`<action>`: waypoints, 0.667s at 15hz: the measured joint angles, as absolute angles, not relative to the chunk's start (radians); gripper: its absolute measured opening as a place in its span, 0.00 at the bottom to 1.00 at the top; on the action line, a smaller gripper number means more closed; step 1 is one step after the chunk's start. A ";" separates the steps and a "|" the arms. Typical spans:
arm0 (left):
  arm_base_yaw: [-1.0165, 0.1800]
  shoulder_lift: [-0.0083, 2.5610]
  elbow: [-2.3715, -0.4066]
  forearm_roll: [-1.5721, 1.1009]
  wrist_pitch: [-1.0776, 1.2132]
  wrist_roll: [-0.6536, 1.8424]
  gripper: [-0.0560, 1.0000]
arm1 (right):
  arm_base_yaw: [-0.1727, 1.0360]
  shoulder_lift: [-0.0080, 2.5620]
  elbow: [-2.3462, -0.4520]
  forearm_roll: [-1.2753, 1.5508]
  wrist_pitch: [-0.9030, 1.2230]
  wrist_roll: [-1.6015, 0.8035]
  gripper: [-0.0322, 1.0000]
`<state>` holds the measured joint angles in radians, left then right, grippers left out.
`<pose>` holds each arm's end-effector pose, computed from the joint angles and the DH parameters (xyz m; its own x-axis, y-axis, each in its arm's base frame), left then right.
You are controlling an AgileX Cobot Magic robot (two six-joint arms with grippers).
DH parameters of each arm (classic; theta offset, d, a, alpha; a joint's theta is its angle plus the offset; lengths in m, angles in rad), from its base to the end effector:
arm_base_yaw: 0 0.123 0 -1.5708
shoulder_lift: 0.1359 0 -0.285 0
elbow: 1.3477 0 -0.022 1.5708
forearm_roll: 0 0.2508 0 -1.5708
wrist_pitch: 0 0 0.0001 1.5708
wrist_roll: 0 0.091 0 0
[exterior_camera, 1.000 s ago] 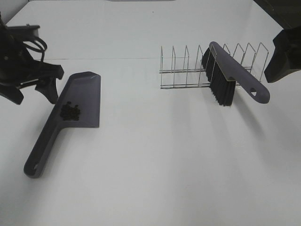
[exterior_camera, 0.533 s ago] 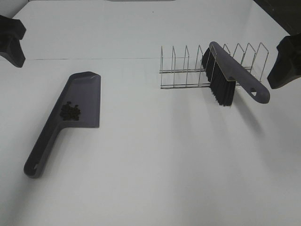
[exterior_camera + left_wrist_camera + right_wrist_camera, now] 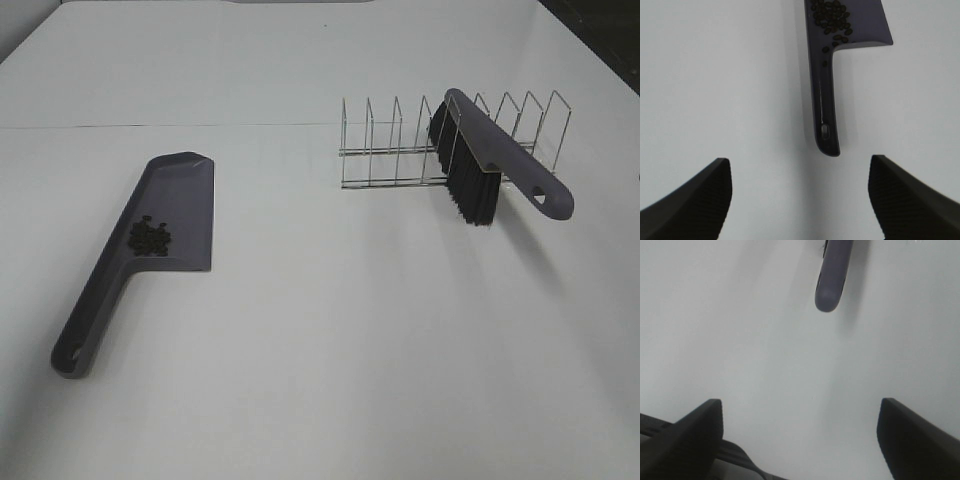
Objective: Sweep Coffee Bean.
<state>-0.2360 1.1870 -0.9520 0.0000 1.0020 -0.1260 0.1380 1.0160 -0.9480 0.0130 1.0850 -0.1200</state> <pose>0.2124 -0.0511 0.3010 -0.9097 0.0895 -0.4054 0.1204 0.9914 -0.0514 0.1765 0.0256 0.3305 -0.8450 -0.2321 -0.4818 -0.2407 0.9696 -0.0450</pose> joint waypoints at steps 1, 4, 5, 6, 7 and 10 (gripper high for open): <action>-0.236 1.132 -0.900 0.000 0.989 -0.127 0.71 | 0.138 0.978 -0.889 0.013 1.083 -0.120 0.79; -0.236 0.970 -0.780 0.000 0.976 -0.130 0.71 | 0.138 0.859 -0.743 0.015 1.070 -0.120 0.79; -0.236 0.905 -0.737 0.006 0.966 -0.130 0.71 | 0.138 0.800 -0.687 0.027 1.068 -0.120 0.79; -0.236 0.833 -0.697 0.006 0.963 -0.130 0.71 | 0.138 0.738 -0.638 0.043 1.067 -0.120 0.79; -0.236 0.762 -0.664 0.011 0.963 -0.130 0.71 | 0.138 0.683 -0.601 0.057 1.065 -0.120 0.79; -0.236 0.553 -0.580 0.017 0.965 -0.127 0.71 | 0.138 0.513 -0.511 0.086 1.066 -0.120 0.79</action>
<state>-0.2360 0.5530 -0.5800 0.0170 0.9650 -0.1270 0.1380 0.5130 -0.5110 0.0860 1.0660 -0.1200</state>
